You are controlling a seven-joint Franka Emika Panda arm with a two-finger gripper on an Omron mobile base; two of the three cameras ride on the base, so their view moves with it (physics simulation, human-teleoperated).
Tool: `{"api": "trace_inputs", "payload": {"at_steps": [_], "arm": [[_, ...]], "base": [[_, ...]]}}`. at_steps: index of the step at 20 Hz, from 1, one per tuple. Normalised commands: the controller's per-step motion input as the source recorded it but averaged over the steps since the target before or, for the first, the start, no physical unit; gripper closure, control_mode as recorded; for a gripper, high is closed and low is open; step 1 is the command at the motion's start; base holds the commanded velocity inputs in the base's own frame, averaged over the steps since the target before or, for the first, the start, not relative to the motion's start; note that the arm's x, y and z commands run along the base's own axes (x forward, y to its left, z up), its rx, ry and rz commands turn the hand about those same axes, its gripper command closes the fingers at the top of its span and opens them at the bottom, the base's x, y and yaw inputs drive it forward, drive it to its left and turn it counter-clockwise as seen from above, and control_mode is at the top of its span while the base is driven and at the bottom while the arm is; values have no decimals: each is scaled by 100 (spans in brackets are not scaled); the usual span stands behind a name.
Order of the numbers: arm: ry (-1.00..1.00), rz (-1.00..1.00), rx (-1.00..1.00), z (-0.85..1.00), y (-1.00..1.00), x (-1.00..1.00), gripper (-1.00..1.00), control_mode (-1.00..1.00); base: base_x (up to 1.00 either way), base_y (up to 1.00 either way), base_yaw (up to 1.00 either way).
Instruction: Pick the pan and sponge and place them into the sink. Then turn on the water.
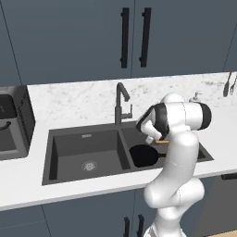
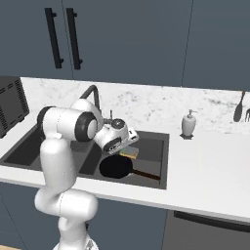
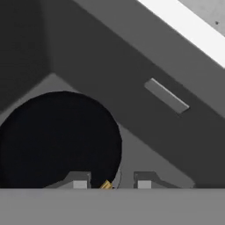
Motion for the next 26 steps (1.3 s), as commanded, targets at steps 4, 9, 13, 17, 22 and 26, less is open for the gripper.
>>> {"api": "trace_inputs", "payload": {"at_steps": [4,9,13,17,22,26], "arm": [[-8,20,5,-46,33,33,100,-100],[0,20,6,-58,10,28,100,-100],[0,23,9,-68,-10,12,100,-100],[0,22,9,-52,-4,21,100,-100],[-1,21,10,-21,-4,27,-100,-100],[-1,25,19,25,-44,17,-100,-100]], "base": [[0,0,0],[0,0,0],[0,0,0],[0,0,0],[0,0,0],[0,0,0]]}}
